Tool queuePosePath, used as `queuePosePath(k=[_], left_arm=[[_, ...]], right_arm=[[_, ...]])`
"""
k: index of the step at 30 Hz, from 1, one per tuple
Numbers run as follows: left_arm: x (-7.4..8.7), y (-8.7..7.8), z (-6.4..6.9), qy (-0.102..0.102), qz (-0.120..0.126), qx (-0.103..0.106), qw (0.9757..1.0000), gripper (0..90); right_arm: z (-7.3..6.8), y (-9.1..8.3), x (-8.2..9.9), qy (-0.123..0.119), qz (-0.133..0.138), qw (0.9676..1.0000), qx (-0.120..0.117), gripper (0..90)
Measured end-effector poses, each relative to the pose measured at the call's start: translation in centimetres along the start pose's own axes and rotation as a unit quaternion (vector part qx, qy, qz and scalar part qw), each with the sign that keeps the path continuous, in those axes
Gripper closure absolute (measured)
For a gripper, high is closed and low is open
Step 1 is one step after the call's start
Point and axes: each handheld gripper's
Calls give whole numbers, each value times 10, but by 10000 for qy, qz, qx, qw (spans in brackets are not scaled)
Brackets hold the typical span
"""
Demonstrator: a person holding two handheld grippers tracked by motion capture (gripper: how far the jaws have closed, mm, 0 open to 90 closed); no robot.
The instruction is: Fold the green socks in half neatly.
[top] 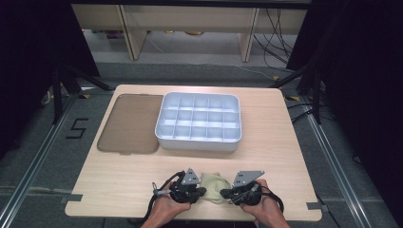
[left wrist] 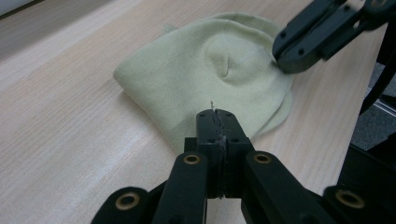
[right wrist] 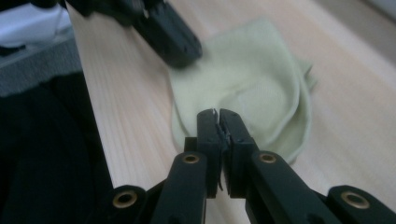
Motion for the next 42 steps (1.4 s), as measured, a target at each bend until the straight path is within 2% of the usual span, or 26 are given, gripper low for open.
queuePosePath(k=[2, 5, 6, 9, 10, 11, 12, 14, 17, 19, 21, 22, 23, 25, 27, 29, 30, 31, 34, 35, 36, 38, 39, 40, 41, 42], left_arm=[[1, 1, 0, -131, 43, -46, 9999, 885], [0, 0, -2, -35, 14, -16, 10000, 883], [0, 0, -1, -51, 37, -27, 10000, 883], [0, 1, -1, -29, 54, -42, 10000, 878], [0, 2, 0, -149, 68, -12, 9999, 878], [0, 2, 0, -149, 68, -12, 9999, 878], [-1, 1, -1, 14, 12, -13, 10000, 878], [-1, 2, 0, -38, 48, -28, 10000, 877], [0, 2, 1, -84, 94, -19, 9999, 875], [-1, 1, -1, -14, 23, -8, 10000, 874], [0, 2, 1, -136, 140, -19, 9998, 873], [-1, 1, 0, -24, 34, 6, 10000, 871], [-1, 1, 0, -69, 92, 0, 9999, 869], [-2, 0, 0, -130, 173, -4, 9998, 867], [-6, -2, -3, -79, 191, -19, 9998, 868], [-13, -3, -7, -100, 253, -115, 9996, 870], [-18, 0, -9, -266, 420, -131, 9987, 871], [-20, 0, -13, -116, 324, -143, 9993, 872], [-27, 5, -19, -106, 297, -202, 9993, 871], [-27, 8, -20, -182, 318, -254, 9990, 871], [-28, 8, -23, -82, 215, -301, 9993, 871], [-26, 15, -28, -96, 163, -450, 9988, 871], [-20, 20, -34, -234, 106, -449, 9987, 871], [-20, 20, -34, -234, 106, -449, 9987, 873], [-20, 20, -35, -374, 171, -412, 9983, 873], [-21, 19, -36, -294, 136, -427, 9986, 872]], right_arm=[[3, 6, 8, 33, -235, 9997, 113, 880], [7, 6, 9, 53, -196, 9998, 52, 881], [8, 3, 8, 73, -288, 9995, 147, 878], [11, -9, -4, 66, 122, 9996, 255, 871], [11, -10, -8, 91, 218, 9994, 271, 871], [14, -10, -13, -23, 332, 9988, 362, 870], [14, -10, -13, -23, 332, 9988, 362, 870], [21, -4, -22, -82, 432, 9984, 363, 871], [33, 12, -24, 92, 132, 9988, 460, 872], [36, 16, -23, 137, 196, 9985, 485, 874], [41, 18, -21, 202, 52, 9985, 508, 875], [43, 18, -19, 213, -51, 9983, 531, 877], [45, 20, -16, 185, -27, 9978, 634, 877], [47, 19, -14, 283, -122, 9977, 611, 876], [45, 15, -16, 332, 95, 9974, 626, 876], [45, 11, -19, 231, 108, 9979, 599, 876], [44, 8, -21, 219, 149, 9977, 625, 876], [43, 5, -22, 227, 211, 9975, 627, 876], [41, 4, -22, 181, 253, 9978, 577, 873], [41, 4, -22, 195, 244, 9980, 550, 872], [40, 4, -22, 203, 209, 9983, 512, 871], [39, 4, -22, 186, 228, 9983, 511, 871], [37, 6, -22, 221, 206, 9985, 461, 871], [37, 6, -22, 221, 206, 9985, 461, 871], [36, 7, -21, 189, 182, 9987, 435, 871], [35, 7, -22, 166, 168, 9988, 439, 871]])
Point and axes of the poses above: each handheld gripper's, and its own axes: y roughly forward along the jaws, x roughly out of its underside, z roughly to its right, and after that the axes turned 4 degrees about z, right-handed
